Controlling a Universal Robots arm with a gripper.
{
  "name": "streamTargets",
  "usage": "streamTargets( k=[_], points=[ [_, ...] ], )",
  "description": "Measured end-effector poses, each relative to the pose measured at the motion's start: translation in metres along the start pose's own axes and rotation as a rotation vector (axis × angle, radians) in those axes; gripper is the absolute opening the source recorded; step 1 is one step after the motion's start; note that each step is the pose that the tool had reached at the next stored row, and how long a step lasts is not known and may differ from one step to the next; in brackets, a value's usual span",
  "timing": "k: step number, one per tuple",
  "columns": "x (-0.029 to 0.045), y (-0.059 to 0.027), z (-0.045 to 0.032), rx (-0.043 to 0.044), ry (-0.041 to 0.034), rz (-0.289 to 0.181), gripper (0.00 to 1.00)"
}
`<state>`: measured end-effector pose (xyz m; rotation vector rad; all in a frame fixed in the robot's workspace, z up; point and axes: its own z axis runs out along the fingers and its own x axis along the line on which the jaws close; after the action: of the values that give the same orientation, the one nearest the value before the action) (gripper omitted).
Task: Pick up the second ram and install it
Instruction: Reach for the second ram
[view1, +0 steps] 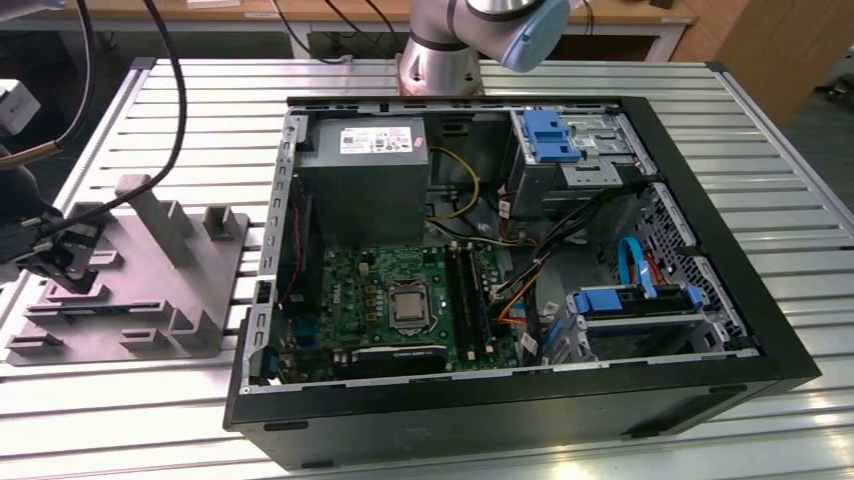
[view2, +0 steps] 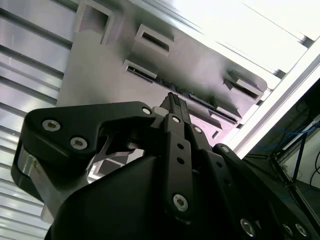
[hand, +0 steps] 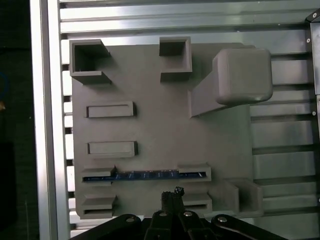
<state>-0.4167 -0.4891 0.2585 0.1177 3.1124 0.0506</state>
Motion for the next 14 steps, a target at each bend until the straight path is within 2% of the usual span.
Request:
streamTargets(
  k=[10, 14],
  points=[
    [0.0002, -0.0035, 0.0147, 0.0006, -0.0001, 0.000, 0.11],
    [0.0020, -0.0038, 0.0184, 0.0010, 0.0000, 0.000, 0.11]
  ],
)
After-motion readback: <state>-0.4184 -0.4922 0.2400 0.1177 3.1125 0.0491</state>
